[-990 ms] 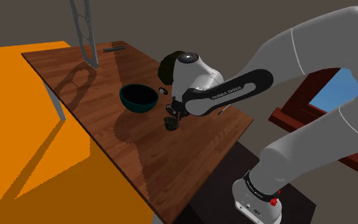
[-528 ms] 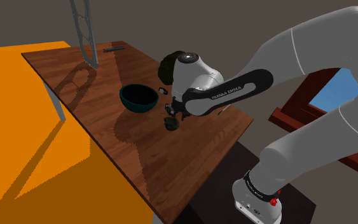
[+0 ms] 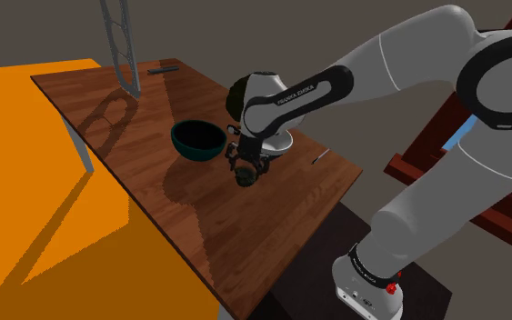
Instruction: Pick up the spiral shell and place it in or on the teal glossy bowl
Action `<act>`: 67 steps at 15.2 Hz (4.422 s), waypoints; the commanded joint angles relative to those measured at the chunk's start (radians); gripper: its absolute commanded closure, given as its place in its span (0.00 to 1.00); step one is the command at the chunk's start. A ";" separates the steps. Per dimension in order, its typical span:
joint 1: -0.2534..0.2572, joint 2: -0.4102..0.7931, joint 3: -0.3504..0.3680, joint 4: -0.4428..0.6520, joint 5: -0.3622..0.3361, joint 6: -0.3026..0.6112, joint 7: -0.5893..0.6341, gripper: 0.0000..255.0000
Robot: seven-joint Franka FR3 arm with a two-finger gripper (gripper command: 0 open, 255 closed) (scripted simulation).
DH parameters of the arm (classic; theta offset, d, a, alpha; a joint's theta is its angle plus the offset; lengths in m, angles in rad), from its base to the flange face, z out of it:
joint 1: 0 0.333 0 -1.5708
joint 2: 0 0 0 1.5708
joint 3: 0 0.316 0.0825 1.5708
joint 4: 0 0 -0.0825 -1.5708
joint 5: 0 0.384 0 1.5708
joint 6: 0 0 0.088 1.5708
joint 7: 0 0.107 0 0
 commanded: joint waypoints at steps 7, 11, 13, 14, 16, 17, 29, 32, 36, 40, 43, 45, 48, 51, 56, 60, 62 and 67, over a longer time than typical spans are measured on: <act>0.004 0.033 0.003 -0.021 -0.009 0.051 0.012 0.00; 0.004 0.033 0.003 -0.021 -0.009 0.051 0.012 1.00; 0.004 0.033 0.003 -0.021 -0.009 0.051 0.012 1.00; 0.004 0.033 0.003 -0.021 -0.009 0.051 0.012 1.00; 0.004 0.033 0.003 -0.021 -0.009 0.051 0.012 1.00; 0.004 0.033 0.003 -0.021 -0.009 0.051 0.012 1.00; 0.001 -0.067 -0.002 0.019 0.036 -0.081 -0.012 1.00; 0.001 -0.096 -0.006 0.036 0.046 -0.125 -0.016 1.00; 0.001 -0.130 -0.012 0.062 0.056 -0.183 -0.021 1.00; 0.001 -0.160 -0.019 0.091 0.063 -0.241 -0.024 1.00; 0.001 -0.180 -0.025 0.116 0.067 -0.284 -0.024 1.00; 0.000 -0.192 -0.028 0.133 0.068 -0.312 -0.025 1.00; 0.000 -0.208 -0.034 0.160 0.070 -0.354 -0.024 1.00; -0.002 -0.211 -0.036 0.171 0.069 -0.368 -0.025 1.00; -0.037 -0.135 -0.078 0.127 0.101 -0.297 -0.080 0.00; -0.072 -0.041 -0.117 0.098 0.132 -0.229 -0.137 0.00; -0.090 0.012 -0.135 0.090 0.147 -0.196 -0.166 0.00; -0.088 0.060 -0.134 0.059 0.157 -0.127 -0.178 0.00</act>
